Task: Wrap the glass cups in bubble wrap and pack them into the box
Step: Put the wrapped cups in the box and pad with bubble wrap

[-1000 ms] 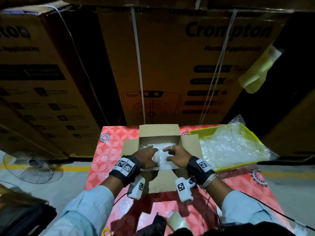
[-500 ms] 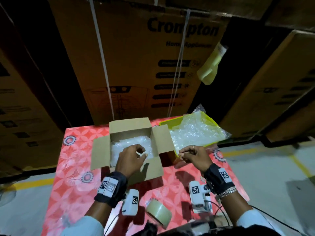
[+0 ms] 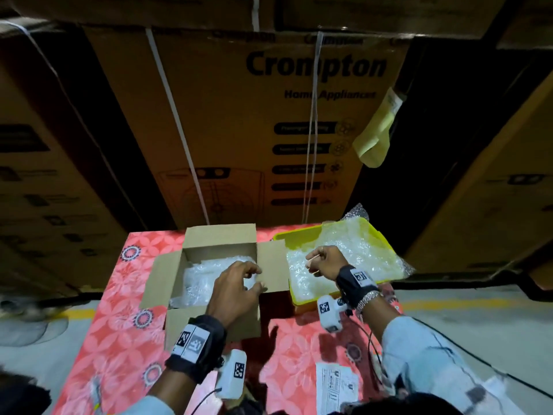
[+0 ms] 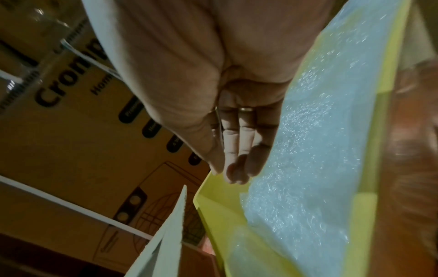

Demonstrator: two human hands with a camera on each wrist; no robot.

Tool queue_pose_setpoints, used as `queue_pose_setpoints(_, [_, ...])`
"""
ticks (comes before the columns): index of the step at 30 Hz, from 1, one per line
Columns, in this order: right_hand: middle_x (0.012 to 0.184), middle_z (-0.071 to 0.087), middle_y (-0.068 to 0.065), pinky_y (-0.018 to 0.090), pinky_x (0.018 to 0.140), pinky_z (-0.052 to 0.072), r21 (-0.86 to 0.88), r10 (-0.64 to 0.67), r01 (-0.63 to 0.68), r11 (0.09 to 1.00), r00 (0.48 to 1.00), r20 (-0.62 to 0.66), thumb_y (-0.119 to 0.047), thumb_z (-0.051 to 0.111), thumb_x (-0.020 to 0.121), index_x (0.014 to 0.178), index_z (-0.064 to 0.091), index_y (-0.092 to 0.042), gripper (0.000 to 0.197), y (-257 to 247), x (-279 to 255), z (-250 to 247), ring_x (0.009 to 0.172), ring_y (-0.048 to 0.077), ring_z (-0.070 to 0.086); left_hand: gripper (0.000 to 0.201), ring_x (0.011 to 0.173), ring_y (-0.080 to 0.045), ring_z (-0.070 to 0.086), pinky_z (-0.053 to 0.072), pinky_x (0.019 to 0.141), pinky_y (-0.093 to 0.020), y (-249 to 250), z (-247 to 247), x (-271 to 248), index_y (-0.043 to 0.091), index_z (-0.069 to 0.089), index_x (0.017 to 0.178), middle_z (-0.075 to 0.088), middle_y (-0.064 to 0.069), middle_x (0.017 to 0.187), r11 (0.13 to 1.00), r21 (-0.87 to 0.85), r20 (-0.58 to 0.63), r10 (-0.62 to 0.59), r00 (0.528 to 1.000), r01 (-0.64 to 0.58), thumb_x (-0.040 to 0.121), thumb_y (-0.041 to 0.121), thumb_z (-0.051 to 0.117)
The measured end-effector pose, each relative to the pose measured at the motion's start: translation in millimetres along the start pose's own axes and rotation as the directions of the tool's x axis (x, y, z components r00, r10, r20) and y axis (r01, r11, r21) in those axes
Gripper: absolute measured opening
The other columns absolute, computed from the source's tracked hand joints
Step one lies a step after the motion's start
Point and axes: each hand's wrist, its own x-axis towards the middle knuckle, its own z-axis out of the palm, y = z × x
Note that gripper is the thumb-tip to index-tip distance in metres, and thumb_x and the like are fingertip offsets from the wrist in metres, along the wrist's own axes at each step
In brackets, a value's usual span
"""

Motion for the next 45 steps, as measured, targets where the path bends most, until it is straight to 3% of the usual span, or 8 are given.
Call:
queue_pose_setpoints(5, [0.091, 0.063, 0.012, 0.031, 0.065, 0.051, -0.232, 0.111, -0.075, 0.970, 0.984, 0.143, 0.001, 0.070, 0.086, 0.102, 0.055, -0.016, 0.027, -5.9, 70.7, -0.2, 0.075, 0.027, 0.061, 0.020, 0.095, -0.004, 0.062, 0.049, 0.071, -0.011, 8.5, 18.5, -7.7, 0.028, 0.071, 0.107, 0.060, 0.020, 0.102, 0.991, -0.049, -0.068, -0.129, 0.989, 0.126, 0.089, 0.026, 0.080])
queue_pose_setpoints(10, [0.135, 0.061, 0.019, 0.038, 0.080, 0.054, -0.476, 0.189, -0.079, 0.876, 0.963, 0.190, -0.007, 0.080, 0.084, 0.137, 0.054, -0.006, 0.059, 5.5, 114.9, 19.2, 0.117, 0.040, 0.062, 0.017, 0.102, 0.001, 0.060, 0.056, 0.075, -0.019, 11.5, 36.4, -18.7, 0.030, 0.071, 0.103, 0.065, 0.018, 0.107, 0.972, -0.099, -0.140, -0.228, 0.964, 0.215, 0.089, 0.024, 0.079])
queue_pose_setpoints(13, [0.120, 0.066, 0.015, 0.042, 0.087, 0.056, -0.496, 0.138, -0.036, 0.867, 0.976, 0.170, -0.009, 0.083, 0.080, 0.120, 0.060, -0.007, 0.046, 12.1, 121.7, 27.8, 0.109, 0.036, 0.064, 0.017, 0.100, 0.004, 0.062, 0.056, 0.077, -0.017, 13.2, 42.4, -26.0, 0.031, 0.071, 0.101, 0.065, 0.021, 0.106, 0.957, -0.127, -0.156, -0.278, 0.948, 0.260, 0.089, 0.022, 0.079])
queue_pose_setpoints(19, [0.084, 0.072, 0.004, 0.033, 0.074, 0.056, -0.421, -0.010, 0.076, 0.904, 0.988, 0.156, -0.005, 0.080, 0.081, 0.076, 0.063, -0.014, 0.020, 8.8, 114.1, 17.7, 0.084, 0.025, 0.068, 0.015, 0.096, 0.009, 0.062, 0.053, 0.073, -0.013, 17.9, 49.7, -26.8, 0.028, 0.073, 0.096, 0.068, 0.019, 0.103, 0.948, -0.143, -0.176, -0.307, 0.935, 0.284, 0.087, 0.019, 0.081])
queue_pose_setpoints(26, [0.094, 0.059, 0.009, 0.039, 0.072, 0.060, -0.326, 0.149, -0.048, 0.944, 0.945, 0.293, 0.007, 0.079, 0.081, 0.088, 0.049, -0.010, 0.035, 10.7, 87.4, 12.1, 0.089, 0.030, 0.063, 0.011, 0.093, 0.002, 0.066, 0.056, 0.070, -0.016, 23.8, 54.0, -15.6, 0.024, 0.073, 0.092, 0.069, 0.014, 0.100, 0.961, -0.178, -0.129, -0.234, 0.964, 0.210, 0.088, 0.015, 0.080])
queue_pose_setpoints(34, [0.062, 0.061, 0.009, 0.032, 0.059, 0.047, -0.306, 0.157, -0.070, 0.950, 0.950, 0.271, -0.008, 0.079, 0.078, 0.058, 0.063, -0.010, 0.026, 11.8, 73.1, 5.0, 0.059, 0.022, 0.054, 0.013, 0.093, 0.002, 0.067, 0.055, 0.069, -0.019, 20.0, 47.4, -15.2, 0.030, 0.072, 0.090, 0.068, 0.018, 0.101, 0.964, -0.186, -0.115, -0.212, 0.970, 0.189, 0.089, 0.020, 0.079])
queue_pose_setpoints(38, [0.080, 0.065, 0.007, 0.030, 0.067, 0.048, -0.085, 0.149, -0.134, 0.987, 0.967, 0.206, -0.015, 0.068, 0.083, 0.075, 0.063, -0.010, 0.011, 2.3, 61.2, -14.0, 0.078, 0.022, 0.061, 0.013, 0.093, 0.002, 0.067, 0.056, 0.070, -0.024, 17.4, 42.6, -15.9, 0.031, 0.071, 0.090, 0.068, 0.019, 0.102, 0.966, -0.195, -0.111, -0.194, 0.975, 0.170, 0.088, 0.021, 0.078])
queue_pose_setpoints(45, [0.070, 0.046, 0.009, 0.045, 0.075, 0.060, 0.274, 0.114, -0.153, 0.950, 0.982, 0.152, 0.002, 0.053, 0.087, 0.064, 0.045, -0.016, 0.030, -5.1, 40.2, -41.2, 0.079, 0.030, 0.055, 0.014, 0.084, -0.002, 0.072, 0.055, 0.072, -0.024, 37.5, 36.3, 8.3, 0.027, 0.070, 0.096, 0.072, 0.009, 0.103, 0.934, -0.325, 0.002, -0.154, 0.988, 0.146, 0.089, 0.017, 0.078])
